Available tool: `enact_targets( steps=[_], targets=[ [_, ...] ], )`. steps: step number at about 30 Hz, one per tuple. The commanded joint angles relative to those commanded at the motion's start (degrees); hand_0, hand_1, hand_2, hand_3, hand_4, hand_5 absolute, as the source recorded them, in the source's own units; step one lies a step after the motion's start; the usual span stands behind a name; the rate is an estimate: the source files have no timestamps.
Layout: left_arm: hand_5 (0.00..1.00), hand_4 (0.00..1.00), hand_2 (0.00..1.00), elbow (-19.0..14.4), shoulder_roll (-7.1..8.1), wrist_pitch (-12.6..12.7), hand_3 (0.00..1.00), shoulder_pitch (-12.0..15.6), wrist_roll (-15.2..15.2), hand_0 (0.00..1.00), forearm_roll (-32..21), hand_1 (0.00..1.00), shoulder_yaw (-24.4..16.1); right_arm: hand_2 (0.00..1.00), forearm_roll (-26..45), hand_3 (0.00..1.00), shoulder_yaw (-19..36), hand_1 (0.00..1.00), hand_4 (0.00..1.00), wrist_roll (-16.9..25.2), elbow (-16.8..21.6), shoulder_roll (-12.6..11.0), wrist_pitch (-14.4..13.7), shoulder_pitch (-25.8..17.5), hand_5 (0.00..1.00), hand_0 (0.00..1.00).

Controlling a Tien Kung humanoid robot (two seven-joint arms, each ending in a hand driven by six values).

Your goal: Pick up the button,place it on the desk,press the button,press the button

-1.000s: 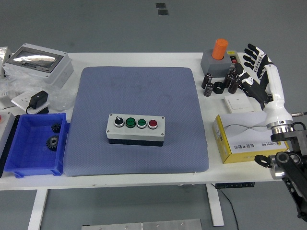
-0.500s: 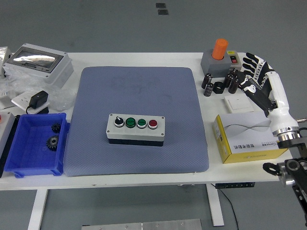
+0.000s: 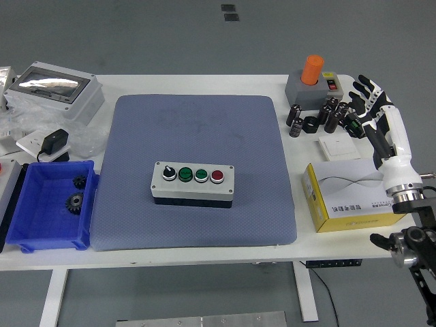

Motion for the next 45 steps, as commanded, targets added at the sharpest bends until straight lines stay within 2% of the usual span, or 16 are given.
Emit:
enact_targets(
  steps=[1,2,15,21,29,37,38,43,44,45],
  targets=[
    [0.946,0.635,0.679,0.0,-0.04,-0.02,0.815,-0.02,-0.02,0.704,0.04,0.686,-0.03,0.88,-0.07,0.896,0.13,0.845,0.998,0.0,0.06,0.01,-0.05,-0.01,0.849,0.834],
    [0.94,0.627,0.679,0.01,-0.04,-0.02,0.815,-0.03,-0.04,0.704,0.06,0.686,-0.05,0.865,-0.17,0.879,0.19,0.842,0.998,-0.02,0.12,0.01,-0.08,-0.02,0.921,0.834],
    [0.934,0.628,0.679,-0.3,-0.18,0.18,0.818,0.25,0.53,0.703,-0.59,0.687,0.25,0.857,0.51,0.858,-1.23,0.834,0.998,0.04,-0.18,-0.02,0.49,0.55,0.912,0.828],
    [0.931,0.629,0.678,-0.23,0.27,0.29,0.82,0.18,0.42,0.703,-1.02,0.687,0.5,0.853,0.95,0.853,-1.47,0.831,0.998,-0.13,-0.97,0.03,0.6,0.82,0.926,0.83],
    [0.928,0.629,0.679,-0.32,0.13,0.6,0.82,0.96,0.81,0.703,-2.13,0.687,1.19,0.851,0.0,0.85,-5.64,0.829,0.998,-1.31,-2.39,0.58,0.31,3.74,0.929,0.83],
    [0.929,0.63,0.68,-0.28,-0.12,0.56,0.82,0.77,0.55,0.703,-1.6,0.687,0.74,0.851,-4.56,0.851,-10.88,0.829,0.998,-3.74,-2.39,1.17,-2.43,6.08,0.927,0.829],
    [0.929,0.631,0.679,-0.27,-0.1,0.54,0.821,0.7,0.51,0.703,-1.49,0.687,0.68,0.856,-5.02,0.855,-11.16,0.833,0.998,-3.92,-2.28,1.17,-2.67,6.28,0.864,0.83],
    [0.929,0.631,0.679,-0.32,-0.08,0.46,0.821,0.54,0.6,0.703,-1.2,0.687,0.55,0.856,-6.12,0.855,-11.31,0.833,0.998,-4.4,-1.75,0.95,-3.42,6.9,0.864,0.83],
    [0.927,0.631,0.679,-0.34,-0.1,0.45,0.822,0.54,0.64,0.703,-1.15,0.687,0.54,0.863,-6.1,0.865,-11.12,0.837,0.989,-4.4,-1.67,0.88,-3.54,6.9,0.689,0.834],
    [0.927,0.631,0.679,-0.33,-0.1,0.43,0.822,0.54,0.64,0.703,-1.11,0.687,0.52,0.863,-6.02,0.865,-10.92,0.837,0.989,-4.36,-1.62,0.83,-3.62,6.86,0.689,0.834]
  ],
)
